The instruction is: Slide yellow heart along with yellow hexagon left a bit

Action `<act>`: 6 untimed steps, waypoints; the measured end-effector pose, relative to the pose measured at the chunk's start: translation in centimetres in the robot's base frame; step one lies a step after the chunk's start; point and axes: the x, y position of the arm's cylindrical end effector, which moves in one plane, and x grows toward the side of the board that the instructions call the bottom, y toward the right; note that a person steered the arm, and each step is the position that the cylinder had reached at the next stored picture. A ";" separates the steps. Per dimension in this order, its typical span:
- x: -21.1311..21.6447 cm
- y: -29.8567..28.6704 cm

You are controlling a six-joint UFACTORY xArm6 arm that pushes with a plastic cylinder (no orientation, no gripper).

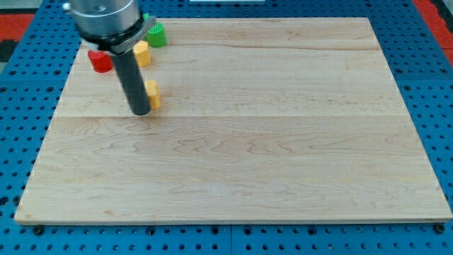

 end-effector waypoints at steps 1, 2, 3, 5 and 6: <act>-4.1 0.4; -9.0 -4.0; -6.6 -3.0; -6.0 5.9; -9.5 1.1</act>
